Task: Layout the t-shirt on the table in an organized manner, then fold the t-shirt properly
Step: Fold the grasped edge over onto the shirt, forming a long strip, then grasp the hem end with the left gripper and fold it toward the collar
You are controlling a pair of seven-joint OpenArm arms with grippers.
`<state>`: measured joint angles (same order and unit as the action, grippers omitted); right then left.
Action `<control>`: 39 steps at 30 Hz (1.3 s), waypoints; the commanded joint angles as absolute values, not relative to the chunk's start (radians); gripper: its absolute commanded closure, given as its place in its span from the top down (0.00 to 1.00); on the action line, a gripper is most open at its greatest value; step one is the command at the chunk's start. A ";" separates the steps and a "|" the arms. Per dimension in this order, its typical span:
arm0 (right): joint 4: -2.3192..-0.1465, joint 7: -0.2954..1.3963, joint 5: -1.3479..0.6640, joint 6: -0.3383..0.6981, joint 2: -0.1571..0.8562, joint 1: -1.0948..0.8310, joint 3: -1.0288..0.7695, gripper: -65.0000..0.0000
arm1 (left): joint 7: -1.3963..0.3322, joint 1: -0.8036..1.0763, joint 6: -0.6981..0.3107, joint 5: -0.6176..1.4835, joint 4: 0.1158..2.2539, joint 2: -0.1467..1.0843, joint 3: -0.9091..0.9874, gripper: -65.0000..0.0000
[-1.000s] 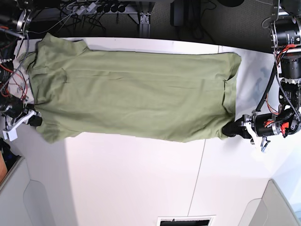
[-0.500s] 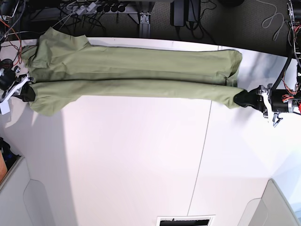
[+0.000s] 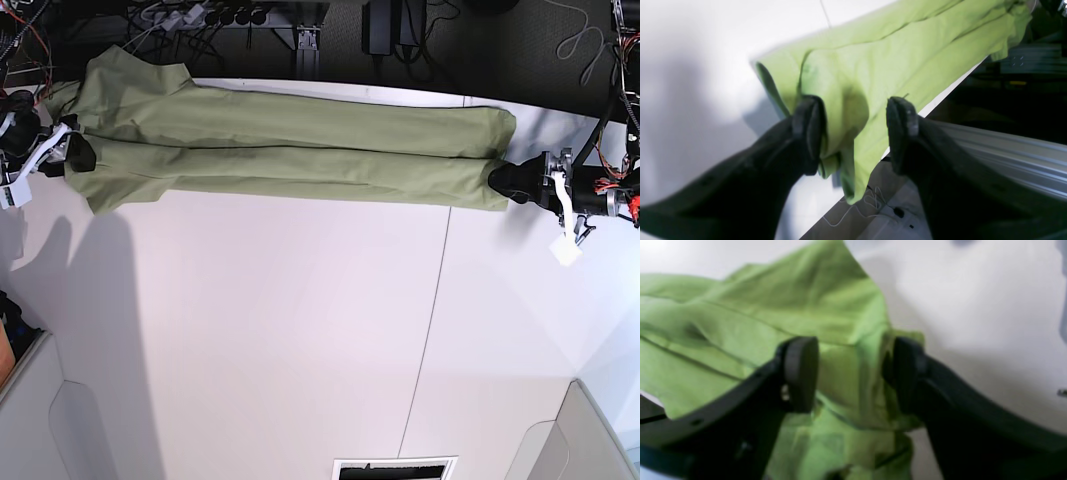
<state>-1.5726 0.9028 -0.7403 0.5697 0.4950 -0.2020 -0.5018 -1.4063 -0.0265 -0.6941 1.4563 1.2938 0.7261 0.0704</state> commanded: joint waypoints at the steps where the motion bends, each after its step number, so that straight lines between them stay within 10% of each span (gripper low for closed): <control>1: -1.595 0.885 -0.765 0.572 0.515 -0.193 -0.523 0.56 | -1.396 -0.041 -0.698 1.484 1.307 0.751 0.088 0.52; 12: -1.805 0.885 -0.802 0.569 0.487 -0.192 -0.706 0.54 | -1.396 0.062 -0.698 1.484 1.307 0.711 0.397 0.52; 17: -1.809 0.896 -0.838 0.569 0.431 -0.195 -0.679 0.00 | -1.396 0.134 -0.698 1.484 1.307 0.624 0.455 0.52; 34: -1.584 0.852 -0.756 0.573 0.365 -0.194 -0.437 0.00 | -1.252 0.154 -0.698 1.255 1.307 0.415 0.481 0.51; 39: -1.584 0.829 -0.756 0.573 0.365 -0.194 -0.437 0.00 | -1.250 0.161 -0.698 1.250 1.307 0.390 0.481 0.00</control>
<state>-1.5696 0.8501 -0.7364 0.5694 0.3489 -0.2020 -0.4332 -1.2404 0.1631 -0.6998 1.2385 1.2976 0.3817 0.4789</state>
